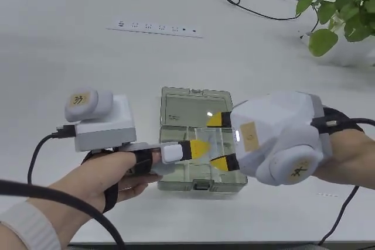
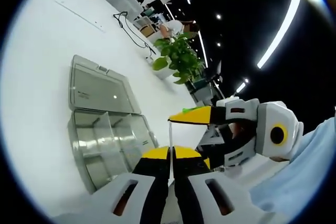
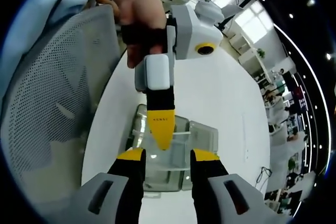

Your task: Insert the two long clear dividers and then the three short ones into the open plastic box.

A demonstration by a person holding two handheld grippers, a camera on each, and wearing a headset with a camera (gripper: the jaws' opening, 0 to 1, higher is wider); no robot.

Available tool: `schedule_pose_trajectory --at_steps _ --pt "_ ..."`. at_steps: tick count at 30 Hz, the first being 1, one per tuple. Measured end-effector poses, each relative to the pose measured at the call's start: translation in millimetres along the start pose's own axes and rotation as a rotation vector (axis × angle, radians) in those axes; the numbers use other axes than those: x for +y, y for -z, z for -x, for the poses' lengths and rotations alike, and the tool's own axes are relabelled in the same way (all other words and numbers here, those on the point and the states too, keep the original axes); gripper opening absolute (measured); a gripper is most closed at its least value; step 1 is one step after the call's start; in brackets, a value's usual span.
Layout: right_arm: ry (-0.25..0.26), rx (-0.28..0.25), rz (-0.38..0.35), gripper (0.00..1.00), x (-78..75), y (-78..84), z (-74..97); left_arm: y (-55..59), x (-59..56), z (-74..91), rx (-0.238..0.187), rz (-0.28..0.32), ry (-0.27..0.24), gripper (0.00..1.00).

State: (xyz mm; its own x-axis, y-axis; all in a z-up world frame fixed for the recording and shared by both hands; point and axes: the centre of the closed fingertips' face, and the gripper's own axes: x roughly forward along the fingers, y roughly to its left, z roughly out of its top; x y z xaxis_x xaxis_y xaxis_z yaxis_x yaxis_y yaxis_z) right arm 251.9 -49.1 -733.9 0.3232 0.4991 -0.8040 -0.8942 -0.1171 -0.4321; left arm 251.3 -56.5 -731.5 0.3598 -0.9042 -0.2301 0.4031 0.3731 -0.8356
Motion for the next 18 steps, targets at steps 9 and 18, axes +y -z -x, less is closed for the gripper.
schedule_pose_trajectory --at_steps 9,18 --pt "-0.046 -0.086 -0.188 0.38 -9.6 -4.5 15.1 5.6 -2.0 3.9 0.067 -0.196 0.015 0.0" --pt "-0.121 -0.109 -0.266 0.3 -9.1 -3.4 26.6 11.1 -4.1 8.2 0.113 -0.435 0.045 0.0"
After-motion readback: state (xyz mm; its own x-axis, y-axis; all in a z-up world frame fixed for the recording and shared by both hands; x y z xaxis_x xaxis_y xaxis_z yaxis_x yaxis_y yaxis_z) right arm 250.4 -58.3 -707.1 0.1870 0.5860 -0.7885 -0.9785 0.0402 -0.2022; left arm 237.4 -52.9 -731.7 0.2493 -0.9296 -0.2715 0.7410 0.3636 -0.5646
